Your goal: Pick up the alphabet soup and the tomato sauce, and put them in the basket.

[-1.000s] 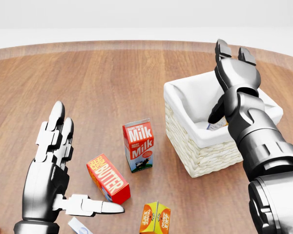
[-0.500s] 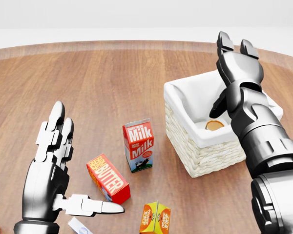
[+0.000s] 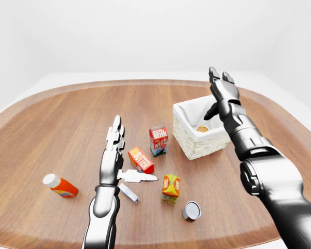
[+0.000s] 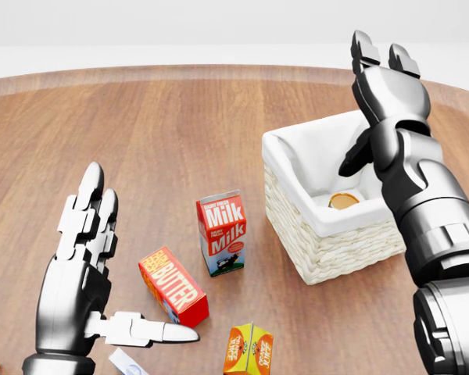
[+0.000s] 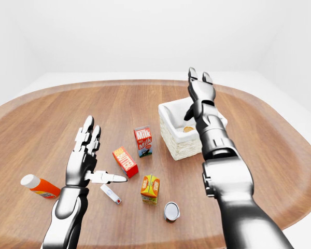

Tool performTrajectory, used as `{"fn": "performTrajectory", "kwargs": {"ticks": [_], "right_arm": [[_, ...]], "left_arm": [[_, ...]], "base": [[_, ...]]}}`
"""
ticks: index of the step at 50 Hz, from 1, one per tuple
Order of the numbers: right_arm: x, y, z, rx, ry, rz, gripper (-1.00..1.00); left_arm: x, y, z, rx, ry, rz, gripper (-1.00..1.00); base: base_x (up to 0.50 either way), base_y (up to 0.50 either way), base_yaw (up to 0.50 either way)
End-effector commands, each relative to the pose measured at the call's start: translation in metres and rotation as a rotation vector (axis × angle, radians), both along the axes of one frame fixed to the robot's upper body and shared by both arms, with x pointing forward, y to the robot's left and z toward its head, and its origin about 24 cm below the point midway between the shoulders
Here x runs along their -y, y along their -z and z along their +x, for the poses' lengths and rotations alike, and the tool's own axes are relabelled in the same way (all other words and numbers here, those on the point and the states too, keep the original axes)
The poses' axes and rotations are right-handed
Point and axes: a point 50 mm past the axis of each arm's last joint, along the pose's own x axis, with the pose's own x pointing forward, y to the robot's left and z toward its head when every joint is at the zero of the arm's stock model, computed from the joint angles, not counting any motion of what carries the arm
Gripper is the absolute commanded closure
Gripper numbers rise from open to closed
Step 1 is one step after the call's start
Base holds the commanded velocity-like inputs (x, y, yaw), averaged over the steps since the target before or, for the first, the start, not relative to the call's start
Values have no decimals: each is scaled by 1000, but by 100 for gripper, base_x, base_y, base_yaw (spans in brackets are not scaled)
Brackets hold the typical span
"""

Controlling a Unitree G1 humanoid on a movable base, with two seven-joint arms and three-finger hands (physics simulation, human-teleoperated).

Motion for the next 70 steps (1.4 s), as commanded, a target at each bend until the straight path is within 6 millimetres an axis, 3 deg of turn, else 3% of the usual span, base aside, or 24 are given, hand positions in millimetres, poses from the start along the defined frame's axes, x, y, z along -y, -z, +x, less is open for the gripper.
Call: {"fn": "performTrajectory", "kwargs": {"ticks": [1,18,28,45,46,70], "right_arm": [[2,0,-3,24,-29,9,-100],[5,5,-18,52,-73,30,-100],[5,-5,-37,85,-100,58,-100],[6,-3,-63,108,-121,91,-100],[7,0,-72,111,-130,107,-100],[7,4,-116,131,-184,159,-100]], "left_arm": [[0,4,-1,-8,-1,22,-100],[0,2,-1,-8,0,23,-100],[0,2,-1,-7,-1,24,-100],[0,4,-1,-7,0,24,-100],[0,3,-1,-6,0,24,-100],[0,3,-1,-6,0,24,-100]], "base": [[0,0,0],[0,0,0],[0,0,0],[0,0,0],[0,0,0],[0,0,0]]}}
